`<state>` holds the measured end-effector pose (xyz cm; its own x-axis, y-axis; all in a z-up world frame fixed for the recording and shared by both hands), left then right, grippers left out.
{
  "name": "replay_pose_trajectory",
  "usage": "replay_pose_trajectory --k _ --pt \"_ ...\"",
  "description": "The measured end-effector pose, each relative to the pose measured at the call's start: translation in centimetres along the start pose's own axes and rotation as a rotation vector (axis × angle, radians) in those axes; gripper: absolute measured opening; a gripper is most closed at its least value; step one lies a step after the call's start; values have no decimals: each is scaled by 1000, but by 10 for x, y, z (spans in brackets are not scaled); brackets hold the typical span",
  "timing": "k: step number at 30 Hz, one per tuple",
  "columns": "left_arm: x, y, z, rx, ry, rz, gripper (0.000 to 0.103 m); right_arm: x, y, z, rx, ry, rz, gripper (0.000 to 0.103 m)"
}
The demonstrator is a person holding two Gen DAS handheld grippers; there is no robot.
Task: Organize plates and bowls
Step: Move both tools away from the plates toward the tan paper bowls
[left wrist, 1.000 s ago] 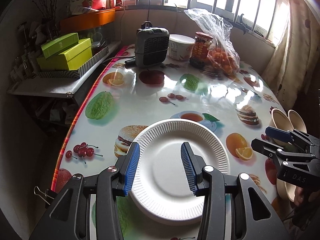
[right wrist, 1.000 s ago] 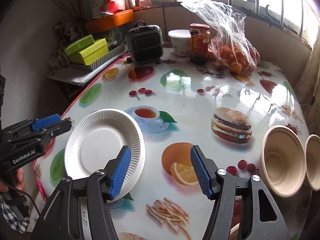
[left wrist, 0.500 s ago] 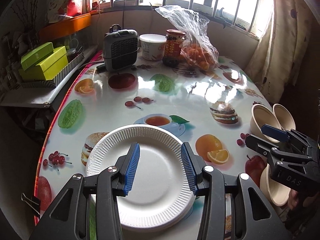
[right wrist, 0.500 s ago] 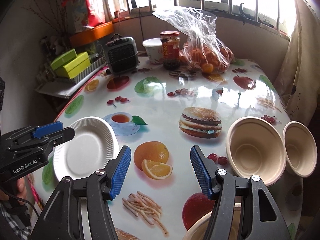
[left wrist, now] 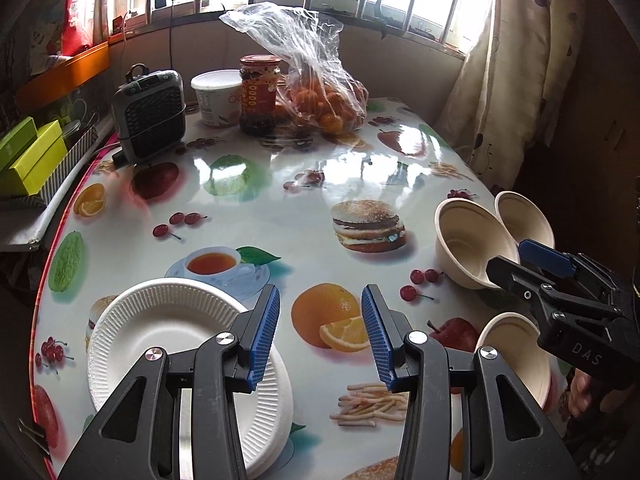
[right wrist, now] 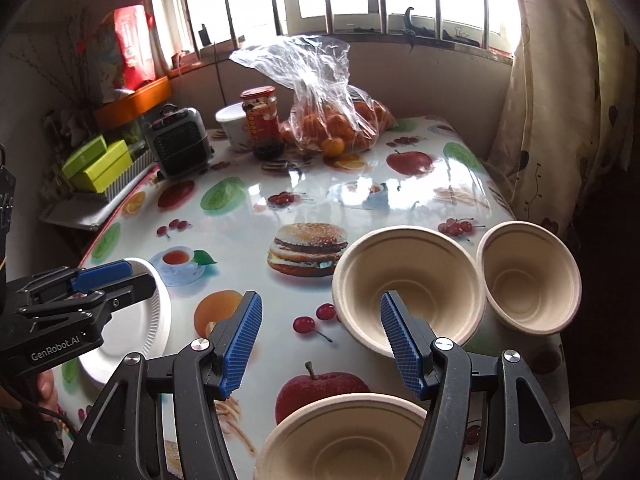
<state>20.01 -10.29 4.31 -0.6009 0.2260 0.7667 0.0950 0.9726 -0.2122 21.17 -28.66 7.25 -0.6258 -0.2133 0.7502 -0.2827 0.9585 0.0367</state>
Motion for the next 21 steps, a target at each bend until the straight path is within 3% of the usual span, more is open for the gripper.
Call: replay_pose_trajectory --k 11,21 --pt "-27 -44 -8 -40 24 73 44 8 -54 14 -81 -16 83 62" --pt "-56 -80 -13 -68 69 148 44 3 -85 22 -116 -1 105 62"
Point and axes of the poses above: each gripper's, at about its wrist camera, not at the fingertips, and x roughly against the way its jaws point, y to its left, z to its underside, the point moved 7 cm from there along -x, roughly the way its jaws point, and after that the axes turned 6 degrees about x, right-handed, at the moved point
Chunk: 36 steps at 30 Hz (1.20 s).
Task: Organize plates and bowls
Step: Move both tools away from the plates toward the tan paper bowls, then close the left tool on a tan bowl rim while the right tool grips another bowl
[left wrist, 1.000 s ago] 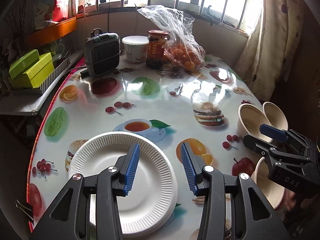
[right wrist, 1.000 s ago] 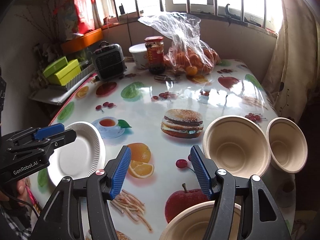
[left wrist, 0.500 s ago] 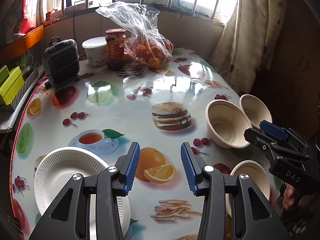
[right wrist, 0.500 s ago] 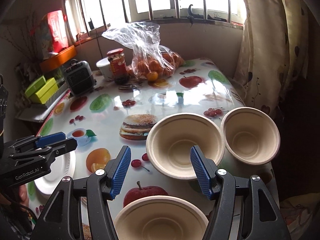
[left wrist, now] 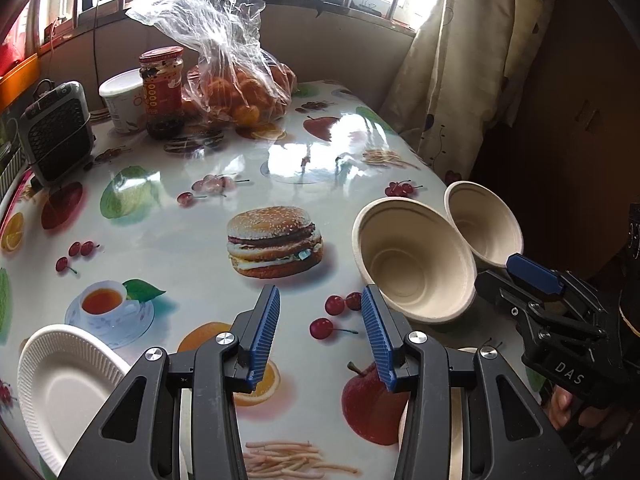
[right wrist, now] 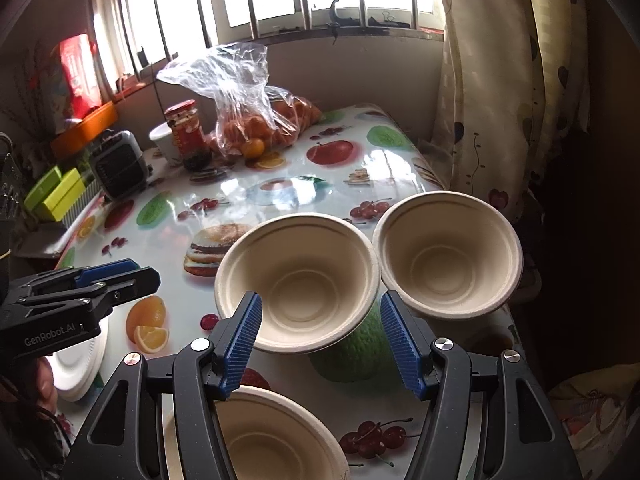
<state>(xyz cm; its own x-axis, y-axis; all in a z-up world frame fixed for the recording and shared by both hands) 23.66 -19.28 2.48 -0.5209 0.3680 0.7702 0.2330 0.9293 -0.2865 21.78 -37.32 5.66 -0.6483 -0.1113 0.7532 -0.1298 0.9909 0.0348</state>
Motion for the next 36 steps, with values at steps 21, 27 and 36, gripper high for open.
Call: replay_pose_trajectory --k 21,27,36 --pt "-49 -14 -12 19 79 60 41 -14 -16 9 -57 12 -76 51" --pt "-58 -14 -10 32 104 83 36 -19 -20 10 -83 21 -88 42" --pt "-64 -18 -11 30 124 95 30 -25 -24 13 -116 37 -102 30"
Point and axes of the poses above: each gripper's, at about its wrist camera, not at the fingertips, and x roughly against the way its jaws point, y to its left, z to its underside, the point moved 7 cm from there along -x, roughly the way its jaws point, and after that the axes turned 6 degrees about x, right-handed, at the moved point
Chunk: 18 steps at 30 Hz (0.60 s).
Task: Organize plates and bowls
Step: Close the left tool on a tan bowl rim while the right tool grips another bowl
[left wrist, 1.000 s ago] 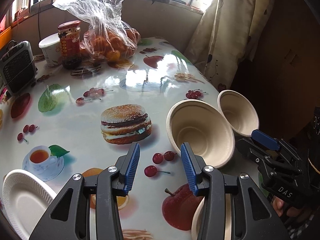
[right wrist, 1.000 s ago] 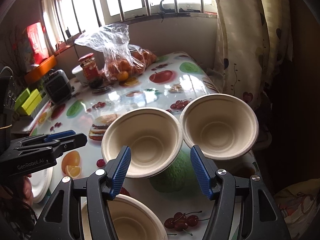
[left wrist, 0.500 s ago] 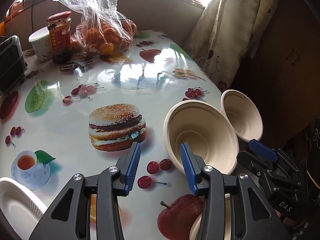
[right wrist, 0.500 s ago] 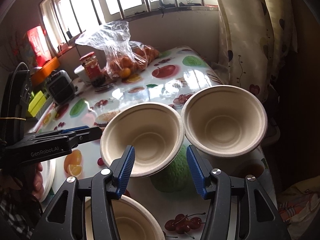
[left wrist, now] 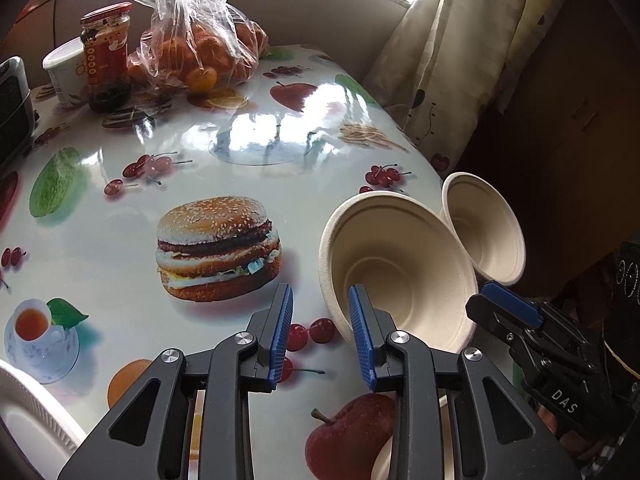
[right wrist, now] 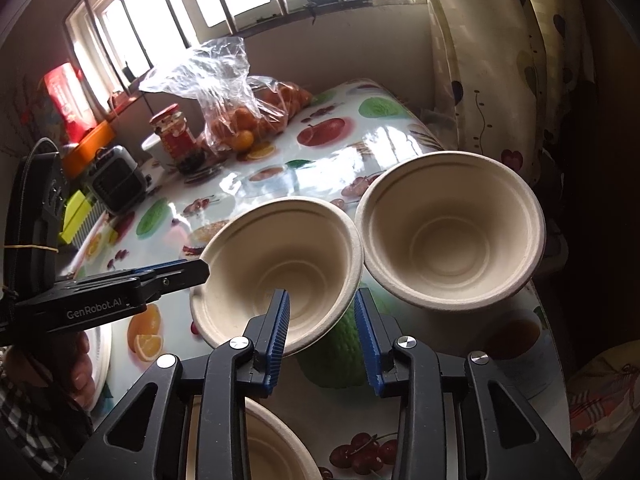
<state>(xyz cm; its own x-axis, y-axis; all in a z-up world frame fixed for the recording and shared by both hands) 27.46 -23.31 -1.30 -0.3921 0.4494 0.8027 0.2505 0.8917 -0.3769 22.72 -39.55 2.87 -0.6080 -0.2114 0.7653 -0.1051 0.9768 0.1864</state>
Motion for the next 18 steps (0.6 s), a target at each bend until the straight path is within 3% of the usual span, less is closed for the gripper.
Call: replay_pose_trajectory --k 8,18 --pt "-5 -2 0 2 12 7 18 0 -3 1 -5 2 1 23" --pt "-6 -3 -1 -2 12 4 14 -1 -7 0 -8 0 12 15"
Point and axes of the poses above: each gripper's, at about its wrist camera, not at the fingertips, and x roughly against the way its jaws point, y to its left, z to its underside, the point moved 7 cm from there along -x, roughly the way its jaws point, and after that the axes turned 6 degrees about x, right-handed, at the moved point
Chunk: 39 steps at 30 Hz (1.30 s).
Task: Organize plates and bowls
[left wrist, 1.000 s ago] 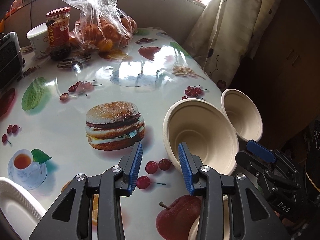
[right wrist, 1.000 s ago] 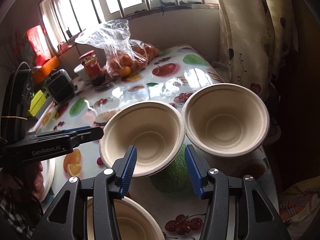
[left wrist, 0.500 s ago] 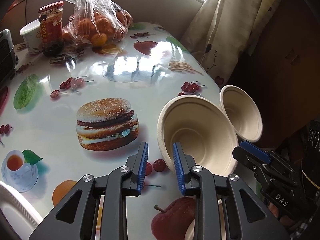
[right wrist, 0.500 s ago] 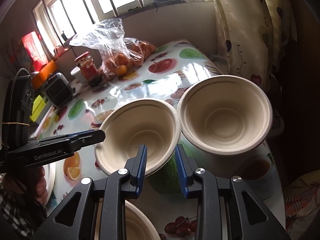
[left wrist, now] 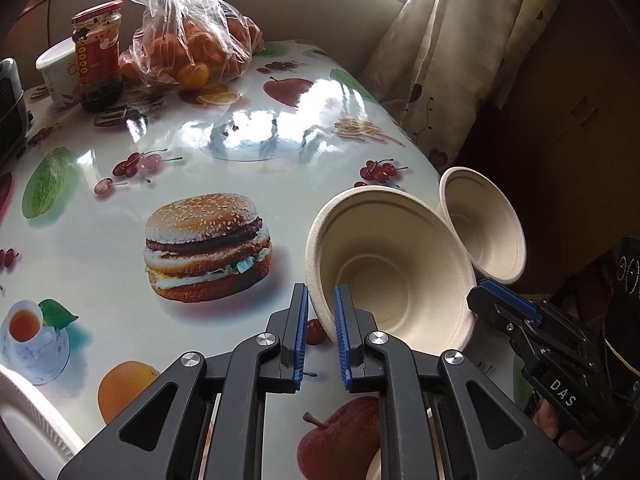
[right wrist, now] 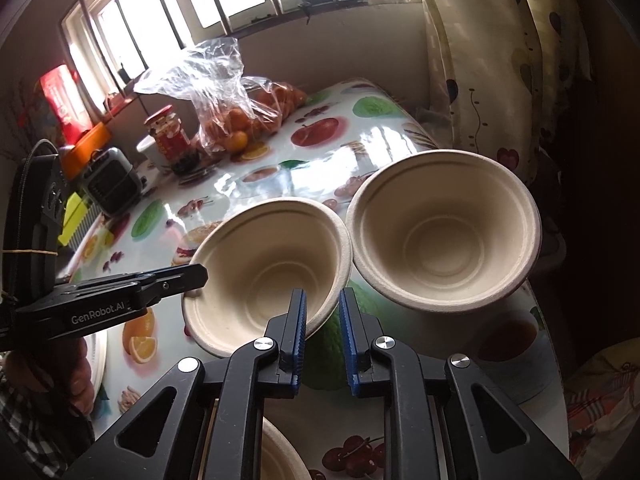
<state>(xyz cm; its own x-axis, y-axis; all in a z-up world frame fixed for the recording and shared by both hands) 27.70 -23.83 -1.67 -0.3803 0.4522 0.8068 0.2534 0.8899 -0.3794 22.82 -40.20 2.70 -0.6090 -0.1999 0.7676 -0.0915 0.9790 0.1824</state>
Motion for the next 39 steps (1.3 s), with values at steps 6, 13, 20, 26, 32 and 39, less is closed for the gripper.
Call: replay_pose_trajectory --k 6,13,20,26,32,39 --pt "0 0 1 1 -1 -1 14 0 -1 0 -6 -3 -2 13" --pt "1 0 0 -4 -1 -5 13 -1 -3 0 -16 0 6 13" --pt "0 1 0 -2 1 -7 13 -3 -2 -1 -12 -2 3 13" --pt "0 1 1 -5 -3 -9 13 -2 -2 0 -8 -1 5 13" --pt "3 2 0 0 -8 -15 13 -2 1 -1 -14 -8 -4 12" --pt "9 3 -1 -2 -20 -13 13 0 3 -2 -15 -15 -9 12"
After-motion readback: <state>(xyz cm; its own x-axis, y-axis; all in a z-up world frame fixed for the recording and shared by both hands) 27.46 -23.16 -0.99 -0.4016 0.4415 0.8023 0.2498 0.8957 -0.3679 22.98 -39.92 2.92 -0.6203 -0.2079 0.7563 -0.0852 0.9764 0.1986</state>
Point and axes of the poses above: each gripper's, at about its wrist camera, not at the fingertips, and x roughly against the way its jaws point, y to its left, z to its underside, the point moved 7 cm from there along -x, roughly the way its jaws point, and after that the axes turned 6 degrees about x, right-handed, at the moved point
